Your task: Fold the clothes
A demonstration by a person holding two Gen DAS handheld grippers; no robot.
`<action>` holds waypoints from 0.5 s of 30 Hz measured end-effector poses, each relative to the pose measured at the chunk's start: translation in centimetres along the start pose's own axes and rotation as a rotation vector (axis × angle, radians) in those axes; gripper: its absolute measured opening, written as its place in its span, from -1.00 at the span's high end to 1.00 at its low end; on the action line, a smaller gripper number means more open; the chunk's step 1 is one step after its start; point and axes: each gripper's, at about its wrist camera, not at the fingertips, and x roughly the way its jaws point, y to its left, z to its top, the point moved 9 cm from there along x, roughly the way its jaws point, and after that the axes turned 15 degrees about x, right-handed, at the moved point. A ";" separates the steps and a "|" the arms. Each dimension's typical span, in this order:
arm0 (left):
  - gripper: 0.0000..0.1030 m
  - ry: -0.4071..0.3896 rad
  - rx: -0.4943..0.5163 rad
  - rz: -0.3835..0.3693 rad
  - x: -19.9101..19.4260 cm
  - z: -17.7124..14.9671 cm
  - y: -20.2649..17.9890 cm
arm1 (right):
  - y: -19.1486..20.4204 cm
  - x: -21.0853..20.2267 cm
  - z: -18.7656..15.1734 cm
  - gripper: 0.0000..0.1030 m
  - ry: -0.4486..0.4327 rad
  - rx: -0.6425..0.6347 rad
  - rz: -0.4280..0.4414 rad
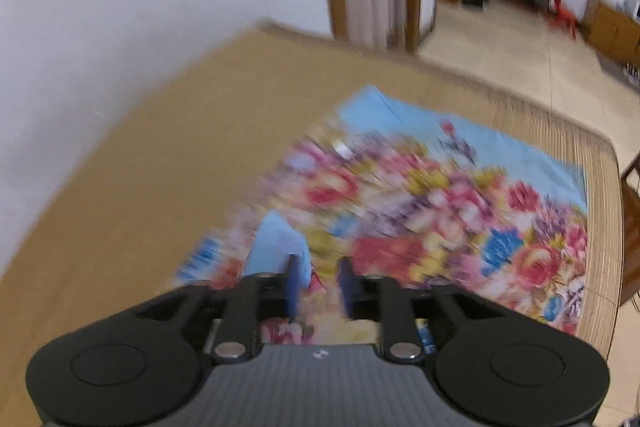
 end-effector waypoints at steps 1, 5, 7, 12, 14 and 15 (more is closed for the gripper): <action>0.11 0.013 0.011 0.010 0.6 -0.3 -1.0 | -1.2 0.0 0.7 0.87 -0.010 -0.003 -0.040; -0.11 0.040 0.038 0.062 0.2 -2.3 -4.8 | -6.5 -1.9 3.5 0.85 -0.014 0.103 -0.105; -0.32 0.024 0.033 0.056 -1.5 -3.8 -6.3 | -8.7 -2.1 4.3 0.78 -0.005 0.172 -0.144; -0.43 -0.012 -0.048 0.086 -7.5 -12.5 -6.7 | -8.9 -1.0 3.5 0.35 0.082 0.196 -0.204; -0.48 -0.015 -0.110 0.143 -10.3 -17.5 -5.2 | -7.7 0.7 2.6 0.26 0.119 0.124 -0.212; -0.48 -0.007 -0.151 0.176 -11.7 -20.2 -4.2 | -6.9 1.6 2.0 0.20 0.142 0.082 -0.216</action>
